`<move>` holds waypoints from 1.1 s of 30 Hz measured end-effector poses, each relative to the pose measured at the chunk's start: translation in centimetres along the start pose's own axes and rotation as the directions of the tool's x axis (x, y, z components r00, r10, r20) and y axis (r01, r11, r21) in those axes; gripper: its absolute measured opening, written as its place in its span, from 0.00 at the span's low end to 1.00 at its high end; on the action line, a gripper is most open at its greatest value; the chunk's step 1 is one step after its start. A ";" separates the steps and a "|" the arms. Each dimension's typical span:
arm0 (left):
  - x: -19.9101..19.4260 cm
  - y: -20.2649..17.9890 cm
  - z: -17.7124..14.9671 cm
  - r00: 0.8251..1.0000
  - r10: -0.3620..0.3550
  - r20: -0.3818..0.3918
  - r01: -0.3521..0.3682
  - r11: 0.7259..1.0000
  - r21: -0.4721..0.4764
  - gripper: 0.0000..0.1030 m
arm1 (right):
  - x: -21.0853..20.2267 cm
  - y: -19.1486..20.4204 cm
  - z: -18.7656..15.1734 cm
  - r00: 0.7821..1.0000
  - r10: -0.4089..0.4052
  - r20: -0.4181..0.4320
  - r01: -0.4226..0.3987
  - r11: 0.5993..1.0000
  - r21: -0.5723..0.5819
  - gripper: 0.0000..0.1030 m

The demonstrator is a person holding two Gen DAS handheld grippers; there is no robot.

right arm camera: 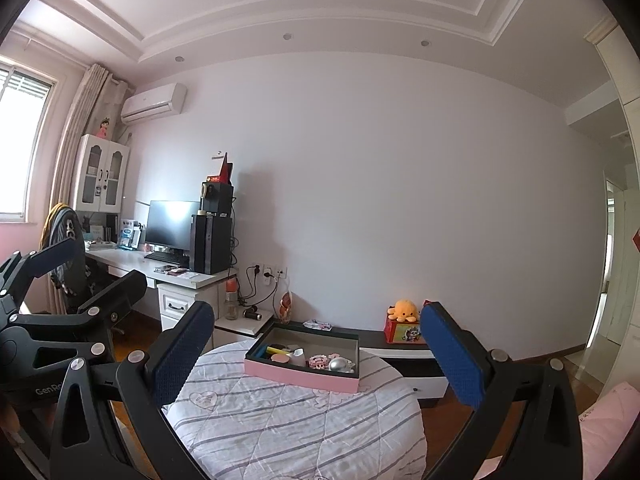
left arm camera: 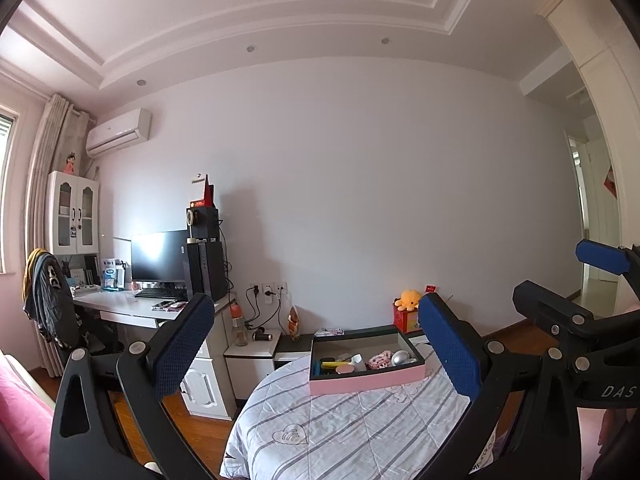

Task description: Organize rigid objects

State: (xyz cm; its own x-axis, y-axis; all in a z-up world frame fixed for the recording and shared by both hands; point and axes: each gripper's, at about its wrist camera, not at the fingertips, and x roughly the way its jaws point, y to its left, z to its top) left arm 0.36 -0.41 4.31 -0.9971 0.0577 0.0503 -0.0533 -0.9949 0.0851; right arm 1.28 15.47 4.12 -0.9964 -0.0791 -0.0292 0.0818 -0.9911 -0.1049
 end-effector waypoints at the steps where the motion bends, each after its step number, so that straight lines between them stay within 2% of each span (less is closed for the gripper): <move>1: 0.0 0.0 0.0 1.000 0.000 0.000 0.000 1.000 0.001 1.00 | 0.0 0.0 0.0 1.000 0.002 -0.004 -0.002 1.000 0.000 1.00; 33: 0.0 0.0 -0.7 1.000 0.003 0.018 -0.004 1.000 0.013 1.00 | -0.5 0.3 -0.3 1.000 0.010 -0.022 -0.010 1.000 0.001 1.00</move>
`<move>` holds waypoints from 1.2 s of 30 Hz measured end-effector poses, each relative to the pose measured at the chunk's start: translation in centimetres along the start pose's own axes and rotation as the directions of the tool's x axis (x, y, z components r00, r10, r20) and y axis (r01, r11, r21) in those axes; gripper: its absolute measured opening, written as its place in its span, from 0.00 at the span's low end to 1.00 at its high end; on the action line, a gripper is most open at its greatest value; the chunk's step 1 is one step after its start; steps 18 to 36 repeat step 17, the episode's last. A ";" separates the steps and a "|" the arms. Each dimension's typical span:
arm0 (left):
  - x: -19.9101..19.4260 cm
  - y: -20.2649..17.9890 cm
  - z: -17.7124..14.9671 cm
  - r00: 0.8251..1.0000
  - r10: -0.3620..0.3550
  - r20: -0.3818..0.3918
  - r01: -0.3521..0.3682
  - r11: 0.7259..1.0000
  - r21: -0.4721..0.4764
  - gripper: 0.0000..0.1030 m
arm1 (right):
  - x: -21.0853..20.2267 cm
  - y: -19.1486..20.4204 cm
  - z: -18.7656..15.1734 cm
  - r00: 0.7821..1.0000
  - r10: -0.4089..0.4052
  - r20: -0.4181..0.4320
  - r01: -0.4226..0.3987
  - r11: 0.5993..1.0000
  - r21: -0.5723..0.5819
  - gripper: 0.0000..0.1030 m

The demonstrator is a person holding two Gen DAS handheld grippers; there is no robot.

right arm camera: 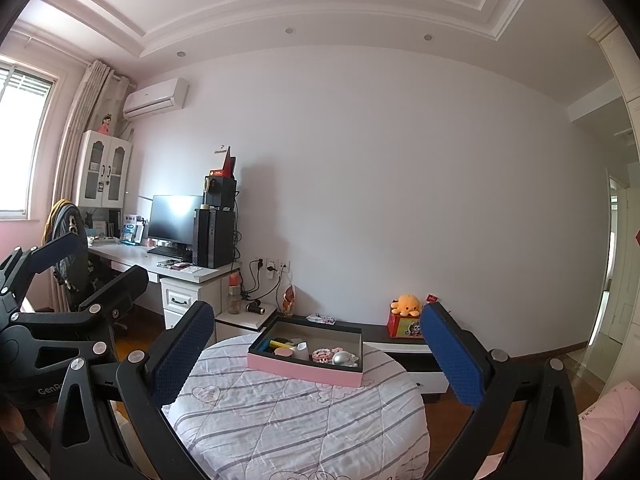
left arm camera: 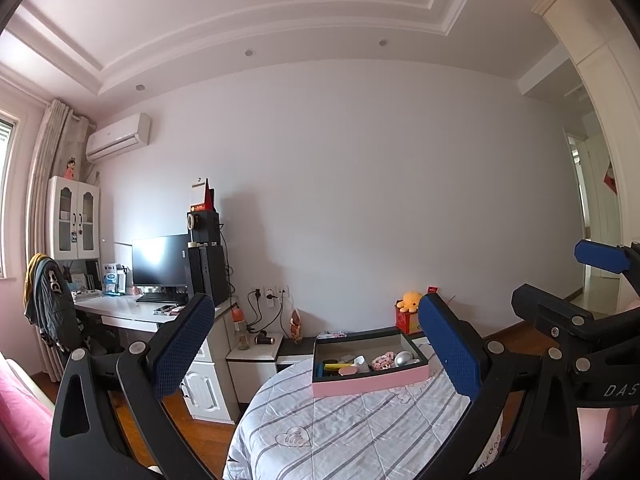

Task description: Organize rigid objects

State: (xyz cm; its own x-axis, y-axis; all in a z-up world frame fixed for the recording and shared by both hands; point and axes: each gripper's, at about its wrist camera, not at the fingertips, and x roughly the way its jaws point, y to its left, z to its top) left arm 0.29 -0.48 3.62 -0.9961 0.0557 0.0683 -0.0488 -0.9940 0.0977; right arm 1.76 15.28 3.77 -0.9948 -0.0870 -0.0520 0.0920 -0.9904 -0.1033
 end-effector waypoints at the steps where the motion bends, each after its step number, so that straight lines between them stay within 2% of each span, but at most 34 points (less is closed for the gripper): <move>1: 0.0 0.0 0.0 1.000 0.000 -0.001 0.000 1.000 -0.001 1.00 | 0.1 0.0 0.0 1.000 0.000 -0.001 0.000 1.000 -0.001 1.00; 36: -0.1 0.1 0.1 1.000 0.000 -0.006 0.000 1.000 0.001 1.00 | 0.1 -0.2 0.2 1.000 -0.001 -0.008 0.001 1.000 -0.002 1.00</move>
